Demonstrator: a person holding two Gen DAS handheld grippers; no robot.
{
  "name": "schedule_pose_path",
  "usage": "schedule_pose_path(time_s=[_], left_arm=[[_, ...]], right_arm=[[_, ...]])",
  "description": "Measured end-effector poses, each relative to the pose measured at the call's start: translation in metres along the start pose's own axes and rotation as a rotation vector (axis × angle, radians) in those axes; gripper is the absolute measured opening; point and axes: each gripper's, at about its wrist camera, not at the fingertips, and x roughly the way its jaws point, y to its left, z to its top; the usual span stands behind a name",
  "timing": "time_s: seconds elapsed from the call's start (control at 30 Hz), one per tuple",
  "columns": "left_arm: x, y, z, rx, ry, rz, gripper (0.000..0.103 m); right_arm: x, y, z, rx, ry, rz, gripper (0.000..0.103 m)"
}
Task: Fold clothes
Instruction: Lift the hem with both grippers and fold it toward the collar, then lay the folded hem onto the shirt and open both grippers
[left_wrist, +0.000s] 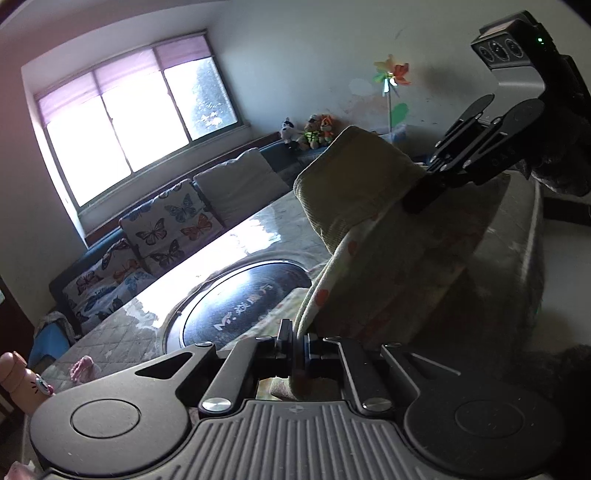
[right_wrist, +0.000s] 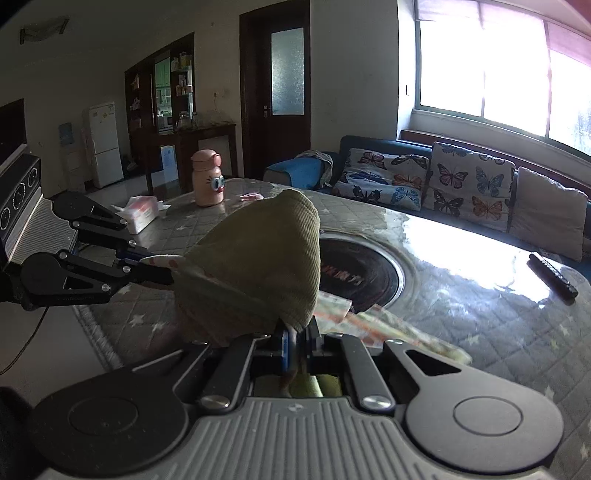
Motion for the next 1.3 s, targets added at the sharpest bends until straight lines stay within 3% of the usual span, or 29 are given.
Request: schedule_pose_path(time_s=[0.3, 0.47, 0.63, 0.7, 0.73, 0.93, 1.1, 1.3], left_arm=[[0.084, 0.054, 0.007, -0.085, 0.102, -0.012, 0.007], [0.125, 0.064, -0.006, -0.134, 0.178, -0.012, 0.01], [0.14, 0.067, -0.016, -0.189, 0.206, 0.008, 0.017], [0.141, 0.071, -0.017, -0.202, 0.204, 0.022, 0.025], [0.141, 0.072, -0.018, -0.204, 0.205, 0.036, 0.029], [0.142, 0.08, -0.027, -0.264, 0.218, 0.063, 0.031], [0.146, 0.091, -0.03, -0.344, 0.232, 0.128, 0.036], [0.136, 0.097, -0.02, -0.393, 0.206, 0.19, 0.035]], right_arm=[[0.082, -0.051, 0.035, 0.013, 0.091, -0.035, 0.007], [0.121, -0.068, 0.026, 0.067, 0.101, -0.079, 0.011], [0.13, -0.082, 0.008, 0.143, 0.074, -0.13, 0.017], [0.123, -0.084, 0.0, 0.169, 0.059, -0.148, 0.031], [0.119, -0.085, -0.005, 0.184, 0.052, -0.164, 0.045], [0.09, -0.105, -0.043, 0.344, 0.025, -0.232, 0.046], [0.083, -0.127, -0.064, 0.449, 0.031, -0.277, 0.045], [0.092, -0.136, -0.067, 0.492, 0.01, -0.248, 0.034]])
